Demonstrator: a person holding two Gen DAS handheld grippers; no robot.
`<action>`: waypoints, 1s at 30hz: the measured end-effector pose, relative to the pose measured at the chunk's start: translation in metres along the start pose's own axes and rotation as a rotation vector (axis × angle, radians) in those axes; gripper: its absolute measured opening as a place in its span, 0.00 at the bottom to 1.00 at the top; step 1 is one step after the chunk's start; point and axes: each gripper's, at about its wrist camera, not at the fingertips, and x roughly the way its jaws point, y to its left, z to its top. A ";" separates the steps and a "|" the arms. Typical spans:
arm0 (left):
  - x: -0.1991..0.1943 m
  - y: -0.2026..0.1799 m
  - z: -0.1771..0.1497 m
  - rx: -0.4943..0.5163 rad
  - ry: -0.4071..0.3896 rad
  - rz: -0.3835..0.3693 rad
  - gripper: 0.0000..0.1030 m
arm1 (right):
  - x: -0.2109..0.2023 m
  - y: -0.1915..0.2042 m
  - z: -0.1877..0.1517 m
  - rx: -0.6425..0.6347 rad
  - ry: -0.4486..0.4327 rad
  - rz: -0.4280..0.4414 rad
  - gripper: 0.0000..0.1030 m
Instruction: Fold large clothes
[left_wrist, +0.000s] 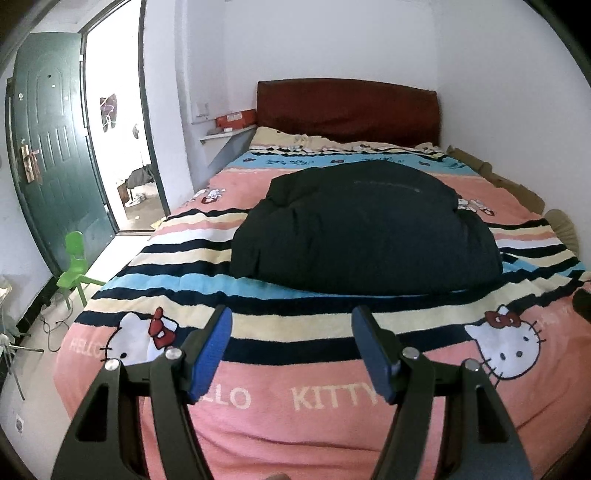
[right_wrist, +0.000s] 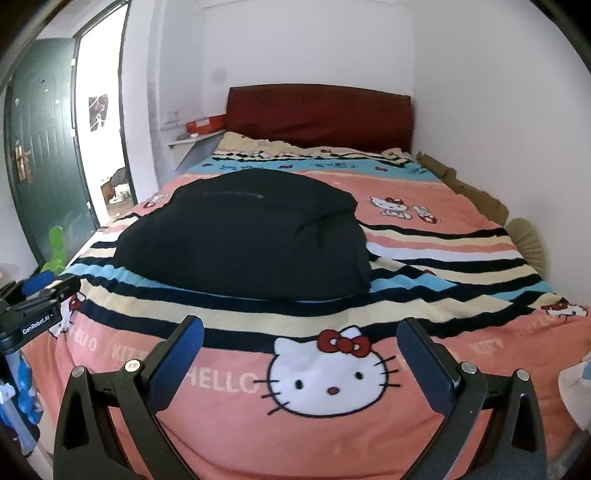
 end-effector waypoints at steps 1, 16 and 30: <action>0.000 0.001 -0.001 -0.001 -0.001 0.001 0.63 | 0.000 0.002 -0.002 0.005 -0.001 0.003 0.99; 0.007 0.003 -0.003 -0.004 0.012 0.008 0.63 | 0.029 -0.004 -0.023 0.055 0.070 -0.032 0.99; 0.025 0.001 -0.006 0.004 0.049 0.032 0.63 | 0.061 -0.020 -0.031 0.090 0.119 -0.037 0.99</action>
